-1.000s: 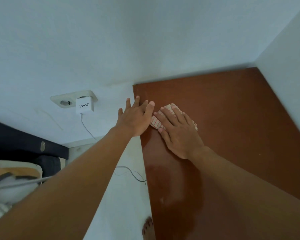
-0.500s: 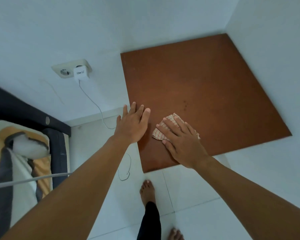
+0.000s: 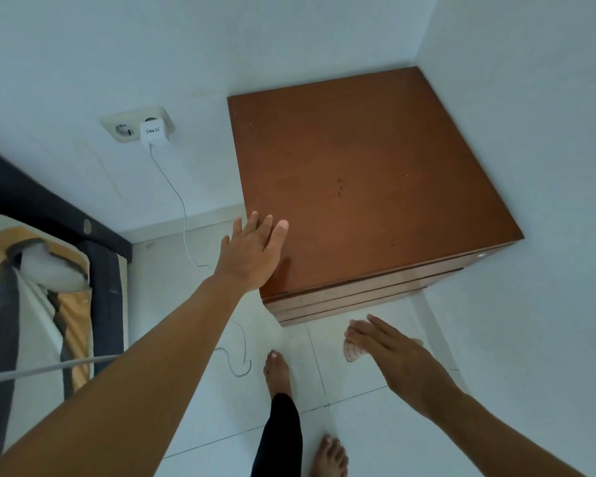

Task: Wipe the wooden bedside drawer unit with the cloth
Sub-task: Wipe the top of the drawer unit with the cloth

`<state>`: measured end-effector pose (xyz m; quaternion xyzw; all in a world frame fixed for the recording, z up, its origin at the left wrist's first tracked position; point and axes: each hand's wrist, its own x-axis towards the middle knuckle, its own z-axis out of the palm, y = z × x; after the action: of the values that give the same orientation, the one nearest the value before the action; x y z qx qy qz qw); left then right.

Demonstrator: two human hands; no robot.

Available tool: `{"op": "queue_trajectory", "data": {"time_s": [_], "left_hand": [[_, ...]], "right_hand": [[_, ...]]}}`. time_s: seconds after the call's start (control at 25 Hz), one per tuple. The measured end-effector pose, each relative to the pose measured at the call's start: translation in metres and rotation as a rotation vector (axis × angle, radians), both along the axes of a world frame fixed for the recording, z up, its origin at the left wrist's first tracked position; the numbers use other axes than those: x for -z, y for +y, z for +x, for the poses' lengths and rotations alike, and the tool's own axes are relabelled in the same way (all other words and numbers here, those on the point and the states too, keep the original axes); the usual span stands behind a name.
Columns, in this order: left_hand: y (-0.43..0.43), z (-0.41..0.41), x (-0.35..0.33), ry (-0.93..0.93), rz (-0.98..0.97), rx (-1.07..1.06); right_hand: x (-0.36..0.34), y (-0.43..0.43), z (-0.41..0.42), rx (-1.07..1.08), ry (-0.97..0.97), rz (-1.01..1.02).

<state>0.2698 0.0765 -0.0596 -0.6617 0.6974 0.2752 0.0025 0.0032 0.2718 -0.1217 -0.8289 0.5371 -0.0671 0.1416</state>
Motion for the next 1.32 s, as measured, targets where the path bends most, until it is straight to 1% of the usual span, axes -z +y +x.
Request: {"op": "queue_trajectory", "data": {"time_s": [0.08,0.16,0.28,0.4,0.64,0.84,0.96,1.04,1.08,1.16,1.24,1.32], "left_hand": [[-0.006,-0.002,-0.003,0.005,-0.011,0.003],[-0.016,-0.004,-0.007,0.011,-0.015,0.0],[-0.037,-0.001,-0.017,0.015,-0.025,-0.014],[-0.069,0.005,-0.025,0.049,-0.047,-0.027],[-0.16,0.041,-0.025,0.1,-0.096,-0.097],[-0.231,0.078,-0.012,0.183,-0.134,-0.172],[-0.262,0.09,-0.009,0.237,-0.196,-0.211],[-0.28,0.094,-0.008,0.288,-0.25,-0.232],[-0.287,0.093,-0.006,0.305,-0.277,-0.239],[-0.304,0.082,-0.003,0.322,-0.301,-0.22],[-0.322,0.054,-0.002,0.285,-0.279,-0.168],[-0.338,0.023,0.003,0.165,-0.219,-0.16]], "right_hand": [[-0.003,-0.003,-0.008,-0.014,-0.041,-0.016],[-0.018,-0.029,-0.006,-0.041,-0.112,-0.036],[-0.055,-0.099,0.014,-0.019,-0.245,-0.119],[-0.084,-0.188,0.043,0.042,-0.315,-0.204],[-0.092,-0.384,0.112,0.083,-0.292,-0.16],[-0.074,-0.5,0.163,0.064,-0.268,-0.121],[-0.05,-0.535,0.178,0.028,-0.193,-0.037],[-0.042,-0.545,0.178,0.016,-0.199,0.005],[-0.041,-0.549,0.172,0.046,-0.235,-0.013],[-0.041,-0.549,0.144,0.145,-0.28,-0.121],[-0.033,-0.54,0.098,0.242,-0.185,-0.198],[-0.019,-0.525,0.059,0.296,-0.095,-0.169]]}}
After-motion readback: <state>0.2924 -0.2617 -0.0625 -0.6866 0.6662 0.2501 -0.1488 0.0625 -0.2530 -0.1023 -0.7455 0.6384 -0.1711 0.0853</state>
